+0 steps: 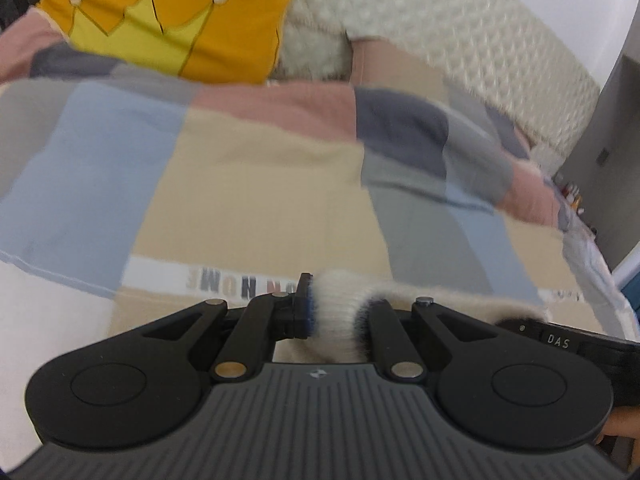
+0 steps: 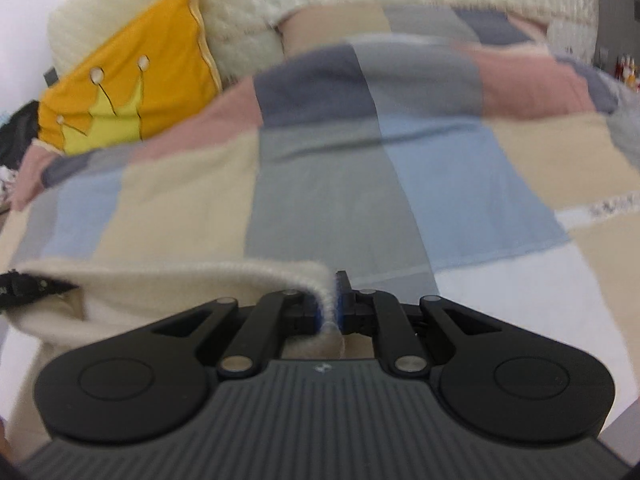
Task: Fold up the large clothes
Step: 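Lower the sweater onto the bed and open both grippers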
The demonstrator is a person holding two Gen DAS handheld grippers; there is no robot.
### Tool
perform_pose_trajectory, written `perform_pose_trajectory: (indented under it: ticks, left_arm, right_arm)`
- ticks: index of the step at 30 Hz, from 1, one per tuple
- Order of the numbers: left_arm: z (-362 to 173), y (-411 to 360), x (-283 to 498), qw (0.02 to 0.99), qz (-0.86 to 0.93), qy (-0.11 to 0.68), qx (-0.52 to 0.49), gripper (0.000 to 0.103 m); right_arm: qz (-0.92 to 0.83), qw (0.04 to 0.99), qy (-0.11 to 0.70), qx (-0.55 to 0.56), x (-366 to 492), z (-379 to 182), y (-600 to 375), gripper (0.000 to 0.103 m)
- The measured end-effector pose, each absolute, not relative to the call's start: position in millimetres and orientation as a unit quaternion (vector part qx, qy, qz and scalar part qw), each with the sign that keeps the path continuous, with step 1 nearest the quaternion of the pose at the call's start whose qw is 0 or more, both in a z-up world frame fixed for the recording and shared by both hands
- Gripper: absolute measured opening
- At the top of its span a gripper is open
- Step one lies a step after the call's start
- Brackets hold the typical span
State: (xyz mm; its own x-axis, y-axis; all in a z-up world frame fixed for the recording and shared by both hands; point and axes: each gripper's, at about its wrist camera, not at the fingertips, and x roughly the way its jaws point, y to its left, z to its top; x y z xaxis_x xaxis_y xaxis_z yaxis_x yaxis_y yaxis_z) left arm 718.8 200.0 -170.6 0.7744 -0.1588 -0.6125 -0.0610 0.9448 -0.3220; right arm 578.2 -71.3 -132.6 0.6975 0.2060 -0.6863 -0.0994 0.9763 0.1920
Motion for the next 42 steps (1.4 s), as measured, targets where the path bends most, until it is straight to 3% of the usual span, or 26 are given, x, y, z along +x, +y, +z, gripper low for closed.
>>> perform_pose_trajectory:
  ticks: [6,9,10,11,13,15,18,25,34,42]
  left_arm:
    - [-181,197,720,0.916,-0.029,0.360,-0.173,0.008]
    - [-177,197,720,0.913,-0.032,0.368,-0.172,0.012]
    - [-175,197,720,0.913,-0.029,0.372,-0.168,0.022]
    - [-172,196,720,0.911,-0.024,0.378,-0.163,0.043]
    - [-166,193,718,0.910,-0.013,0.387,-0.146,0.067]
    - [-161,190,716,0.911,-0.013,0.393,-0.125,0.075]
    - [-151,185,708,0.910,-0.025,0.400,-0.105,0.081]
    - [-115,169,679,0.913,-0.089,0.383,-0.111,0.094]
    - [-38,154,616,0.928,-0.099,0.343,-0.108,0.094]
    - [17,146,513,0.936,-0.082,0.325,-0.111,0.094]
  right_arm:
    - [0.078,0.910,0.401,0.072,584,-152,-74,0.012]
    - [0.076,0.908,0.405,0.076,585,-151,-75,0.018]
    - [0.070,0.908,0.407,0.075,585,-151,-75,0.021]
    - [0.062,0.908,0.408,0.074,585,-150,-75,0.031]
    - [0.054,0.907,0.411,0.078,583,-148,-77,0.041]
    - [0.061,0.904,0.414,0.086,580,-145,-79,0.049]
    - [0.073,0.903,0.411,0.098,571,-137,-79,0.075]
    - [0.105,0.906,0.403,0.079,550,-102,-66,0.074]
    - [0.120,0.912,0.384,0.077,504,-44,-63,0.074]
    - [0.137,0.926,0.345,0.069,424,20,-70,0.074]
